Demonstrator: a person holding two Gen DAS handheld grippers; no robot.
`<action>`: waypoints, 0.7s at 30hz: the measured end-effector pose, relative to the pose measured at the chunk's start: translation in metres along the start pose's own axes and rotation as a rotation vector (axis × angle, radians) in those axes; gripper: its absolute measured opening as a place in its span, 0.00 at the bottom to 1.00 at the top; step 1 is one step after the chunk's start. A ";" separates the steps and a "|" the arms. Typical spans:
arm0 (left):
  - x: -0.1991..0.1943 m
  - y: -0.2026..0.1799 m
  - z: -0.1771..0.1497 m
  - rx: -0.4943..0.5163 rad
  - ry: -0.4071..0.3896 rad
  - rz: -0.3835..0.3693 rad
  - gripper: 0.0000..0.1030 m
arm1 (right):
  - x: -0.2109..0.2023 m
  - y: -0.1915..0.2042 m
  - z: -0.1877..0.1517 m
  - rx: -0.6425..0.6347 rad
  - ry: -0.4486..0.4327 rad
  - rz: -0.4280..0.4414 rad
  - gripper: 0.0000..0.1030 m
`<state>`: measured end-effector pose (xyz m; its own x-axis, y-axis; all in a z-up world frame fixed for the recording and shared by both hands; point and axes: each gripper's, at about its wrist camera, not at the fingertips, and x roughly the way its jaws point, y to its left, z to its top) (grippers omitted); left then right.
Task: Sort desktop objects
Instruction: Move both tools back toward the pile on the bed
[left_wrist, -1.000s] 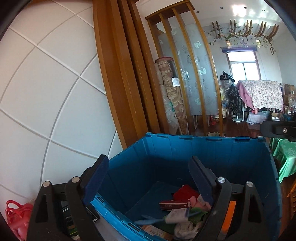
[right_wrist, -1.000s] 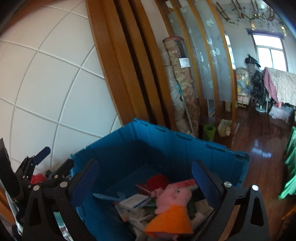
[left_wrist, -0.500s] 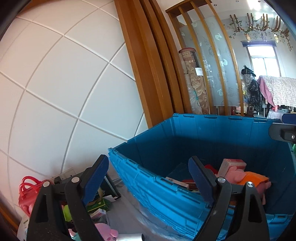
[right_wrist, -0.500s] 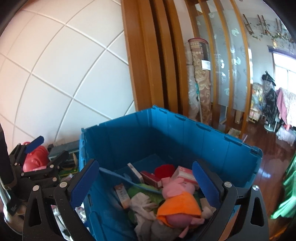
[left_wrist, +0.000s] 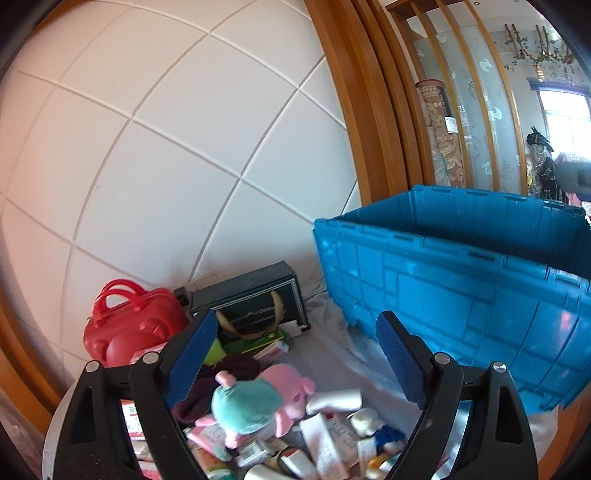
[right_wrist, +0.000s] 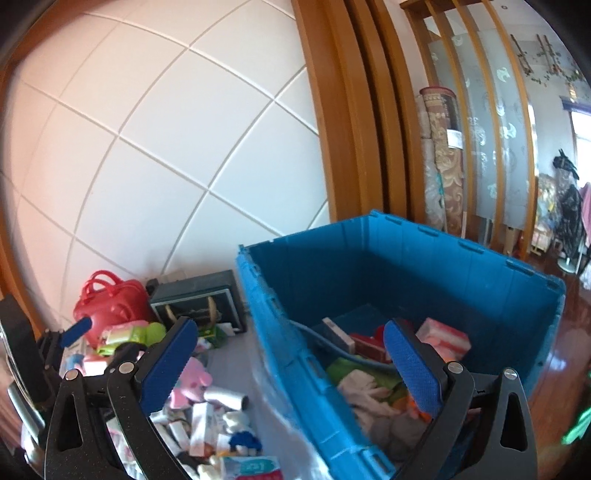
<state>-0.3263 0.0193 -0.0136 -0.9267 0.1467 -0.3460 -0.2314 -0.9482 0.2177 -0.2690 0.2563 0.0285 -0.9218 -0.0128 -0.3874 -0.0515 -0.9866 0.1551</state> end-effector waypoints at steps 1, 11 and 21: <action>-0.005 0.014 -0.009 0.002 0.011 0.020 0.86 | 0.002 0.011 -0.002 0.007 0.013 0.021 1.00; -0.044 0.157 -0.120 -0.057 0.171 0.153 0.86 | 0.032 0.145 -0.059 -0.063 0.115 0.139 1.00; -0.055 0.225 -0.187 -0.103 0.268 0.258 0.86 | 0.071 0.252 -0.124 -0.239 0.191 0.360 1.00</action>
<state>-0.2724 -0.2551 -0.1167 -0.8370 -0.1662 -0.5214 0.0426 -0.9696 0.2408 -0.3000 -0.0131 -0.0723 -0.7768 -0.3685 -0.5106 0.3688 -0.9235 0.1054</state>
